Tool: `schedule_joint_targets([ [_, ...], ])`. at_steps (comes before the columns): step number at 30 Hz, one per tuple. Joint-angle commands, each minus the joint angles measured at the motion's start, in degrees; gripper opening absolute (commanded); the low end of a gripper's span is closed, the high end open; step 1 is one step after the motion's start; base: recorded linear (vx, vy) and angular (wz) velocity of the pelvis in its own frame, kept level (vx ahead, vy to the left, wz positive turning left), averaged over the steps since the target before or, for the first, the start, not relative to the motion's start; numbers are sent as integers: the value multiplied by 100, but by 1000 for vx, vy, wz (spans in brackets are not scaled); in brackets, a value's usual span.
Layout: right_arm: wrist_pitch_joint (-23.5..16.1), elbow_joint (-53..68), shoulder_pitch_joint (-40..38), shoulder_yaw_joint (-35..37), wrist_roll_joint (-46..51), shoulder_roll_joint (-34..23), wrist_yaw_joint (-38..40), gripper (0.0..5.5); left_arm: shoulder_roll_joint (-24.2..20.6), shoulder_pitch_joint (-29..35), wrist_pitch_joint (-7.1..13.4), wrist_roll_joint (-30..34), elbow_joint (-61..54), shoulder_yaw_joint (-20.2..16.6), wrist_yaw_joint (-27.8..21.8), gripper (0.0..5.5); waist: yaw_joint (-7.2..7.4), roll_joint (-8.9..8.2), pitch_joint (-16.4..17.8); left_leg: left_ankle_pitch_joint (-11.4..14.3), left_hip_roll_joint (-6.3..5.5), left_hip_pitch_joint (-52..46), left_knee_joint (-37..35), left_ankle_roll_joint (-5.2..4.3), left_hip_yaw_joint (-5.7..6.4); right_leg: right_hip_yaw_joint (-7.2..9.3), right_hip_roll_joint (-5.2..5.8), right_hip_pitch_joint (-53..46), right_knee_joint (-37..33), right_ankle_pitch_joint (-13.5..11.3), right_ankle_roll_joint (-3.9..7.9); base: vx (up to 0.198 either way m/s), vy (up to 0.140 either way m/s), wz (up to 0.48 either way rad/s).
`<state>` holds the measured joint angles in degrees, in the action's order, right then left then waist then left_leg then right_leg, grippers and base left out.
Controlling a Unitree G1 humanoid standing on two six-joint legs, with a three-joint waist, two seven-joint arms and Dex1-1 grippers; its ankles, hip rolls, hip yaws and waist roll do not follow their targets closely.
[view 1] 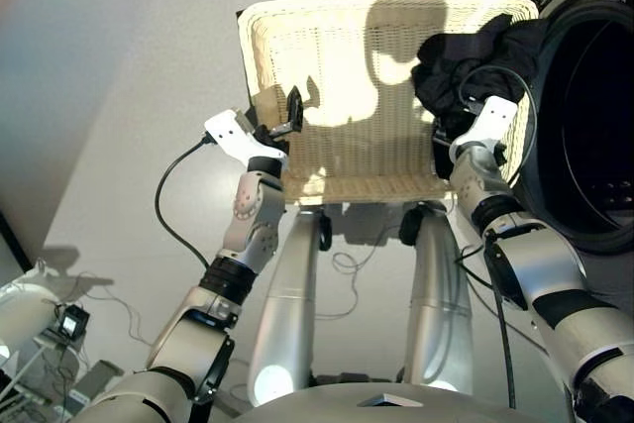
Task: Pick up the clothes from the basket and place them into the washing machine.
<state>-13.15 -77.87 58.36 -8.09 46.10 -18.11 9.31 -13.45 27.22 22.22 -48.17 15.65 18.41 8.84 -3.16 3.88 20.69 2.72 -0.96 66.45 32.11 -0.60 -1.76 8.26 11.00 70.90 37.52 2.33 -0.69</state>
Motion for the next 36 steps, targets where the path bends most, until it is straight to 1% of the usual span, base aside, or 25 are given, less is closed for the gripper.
schedule_joint_targets([
  [1, 40, -270, -106, -66, 255, -171, 179, 0, -156, -276, 239, 67, -505, -35, 25, 550, -158, 284, -326, 599, -74, 128, 477, 145, -47, 15, -166, -55, 252, 351, 431, 0, 0, 0],
  [4, 7, -191, -171, -89, 123, -127, 233, 0, -190, -313, 245, 71, -492, -68, 20, 550, -158, 257, -408, 580, -57, 37, 378, 142, -51, 2, -173, -142, 156, 315, 431, 0, 0, 0],
  [6, -29, -9, -194, -326, -587, -134, 425, 0, -232, -348, 280, 104, -454, -135, 61, 550, -106, 175, -506, 518, -17, -159, 103, 125, -70, 16, -170, -331, -144, 210, 460, 0, 0, 0],
  [8, -89, 137, -165, -411, -796, -116, 596, 0, -223, -361, 307, 95, -448, -163, 77, 550, -74, 148, -531, 473, 4, -289, -62, 112, -73, 15, -172, -468, -309, 154, 474, 0, 0, 0],
  [9, -140, 355, -280, -436, -1128, -55, 824, 0, -209, -384, 336, 105, -443, -250, 149, 550, -16, 110, -532, 413, 14, -507, -308, 96, -91, 9, -176, -672, -555, 85, 499, 0, 0, 0],
  [10, -133, 378, -295, -435, -1147, -45, 847, 0, -208, -391, 336, 109, -446, -252, 152, 550, -10, 110, -518, 401, 12, -542, -335, 96, -91, 11, -177, -704, -576, 76, 500, 0, 0, 0],
  [11, -198, 779, -373, -564, -1707, -52, 1140, 0, -185, -375, 372, 177, -383, -343, 223, 550, 60, 73, -521, 312, 24, -783, -656, 78, -97, 7, -184, -936, -846, -5, 536, -14, 23, -182],
  [12, -299, 1235, -575, -615, -2133, -21, 1513, 0, -160, -372, 401, 232, -353, -426, 313, 550, 111, 61, -496, 261, 21, -929, -807, 68, -109, -4, -192, -1063, -1002, -52, 553, -17, 33, -197],
  [14, -367, 2287, -1075, -587, -3081, -88, 2094, 0, -104, -382, 486, 427, -311, -579, 498, 550, 221, 49, -463, 145, -4, -1224, -1155, 34, -140, -20, -223, -1320, -1317, -160, 603, 0, 0, 0],
  [15, -333, 2349, -1121, -579, -3119, -78, 2130, 0, -99, -391, 485, 437, -314, -572, 507, 550, 221, 52, -452, 130, -6, -1263, -1185, 33, -137, -15, -224, -1358, -1340, -170, 604, 0, 0, 0],
  [16, -296, 2731, -1385, -481, -3852, -149, 2556, 0, -13, -332, 597, 548, -192, -594, 605, 550, 279, 64, -453, 44, -30, -1515, -1487, 7, -156, 2, -232, -1570, -1623, -254, 654, 0, 0, 0],
  [19, -199, 3151, -1508, -276, -4432, -178, 3091, 0, 59, -276, 714, 554, -137, -563, 674, 550, 328, 95, -435, -107, -78, -1870, -1881, -32, -178, -7, -275, -1898, -2026, -362, 703, -26, 9, -15],
  [20, -165, 3165, -1520, -177, -4543, -155, 3251, 0, 76, -260, 742, 528, -128, -540, 684, 550, 351, 90, -403, -304, -103, -1883, -1979, -4, -246, 15, -260, -1935, -2188, -559, 672, -86, 19, -38],
  [21, -162, 3170, -1524, -174, -4547, -153, 3255, 0, 75, -259, 743, 526, -126, -538, 683, 550, 347, 87, -393, -311, -102, -1903, -1994, -4, -248, 14, -262, -1954, -2202, -567, 672, -83, 28, -59],
  [23, -117, 3184, -1537, 113, -4658, -167, 3691, 0, 100, -267, 792, 493, -132, -478, 724, 550, 366, 143, -415, -382, -138, -2051, -2211, -17, -300, -54, -285, -2067, -2471, -679, 717, 21, 26, -61],
  [25, -95, 3173, -1524, 220, -4649, -188, 3794, 0, 99, -270, 798, 480, -129, -461, 724, 550, 352, 157, -409, -394, -149, -2082, -2274, -15, -320, -79, -295, -2087, -2558, -709, 727, 11, 27, -111],
  [26, -29, 3017, -1441, 417, -4578, -295, 4003, 0, 94, -285, 787, 464, -166, -405, 701, 550, 344, 217, -403, -404, -168, -2086, -2324, -11, -374, -139, -305, -2073, -2636, -744, 748, 12, 42, -251],
  [27, -33, 3009, -1435, 419, -4575, -300, 4001, 0, 95, -281, 787, 463, -165, -403, 700, 550, 335, 213, -403, -403, -166, -2085, -2325, -11, -382, -148, -308, -2067, -2636, -747, 749, 17, 50, -268],
  [28, -36, 2902, -1305, 597, -4411, -410, 4093, 0, 69, -290, 791, 450, -205, -391, 697, 550, 322, 244, -401, -379, -173, -2032, -2282, 6, -399, -178, -304, -2012, -2611, -749, 752, 22, 32, -225],
  [30, -133, 2517, -1014, 970, -3831, -575, 4333, 0, 25, -348, 761, 424, -295, -311, 667, 550, 294, 337, -389, -323, -168, -1903, -2166, 36, -426, -278, -298, -1845, -2483, -701, 747, 16, 17, -90],
  [32, -323, 2330, -818, 1204, -3418, -785, 4525, 0, -24, -397, 747, 434, -350, -304, 662, 550, 276, 406, -369, -259, -176, -1761, -2055, 56, -458, -317, -288, -1677, -2368, -642, 734, 0, 0, 0],
  [33, -334, 2311, -805, 1202, -3409, -793, 4522, 0, -24, -394, 744, 436, -355, -302, 667, 550, 267, 403, -382, -245, -173, -1730, -2030, 57, -464, -324, -289, -1645, -2346, -634, 734, 0, 0, 0],
  [34, -526, 1965, -530, 1557, -2670, -1074, 4603, 0, -108, -482, 711, 428, -435, -256, 662, 550, 248, 478, -356, -129, -171, -1583, -1847, 87, -482, -358, -283, -1491, -2162, -538, 719, 129, 0, -54],
  [35, -716, 1870, -301, 1706, -2305, -1189, 4699, 0, -134, -527, 684, 411, -459, -213, 656, 550, 223, 524, -401, 46, -159, -1521, -1741, 77, -406, -436, -304, -1414, -2025, -361, 747, 141, 1, 27],
  [36, -850, 1821, -194, 1745, -2045, -1347, 4655, 0, -169, -559, 665, 392, -513, -201, 636, 550, 213, 542, -403, 111, -152, -1414, -1607, 87, -402, -463, -293, -1307, -1900, -301, 741, 128, -7, 60],
])
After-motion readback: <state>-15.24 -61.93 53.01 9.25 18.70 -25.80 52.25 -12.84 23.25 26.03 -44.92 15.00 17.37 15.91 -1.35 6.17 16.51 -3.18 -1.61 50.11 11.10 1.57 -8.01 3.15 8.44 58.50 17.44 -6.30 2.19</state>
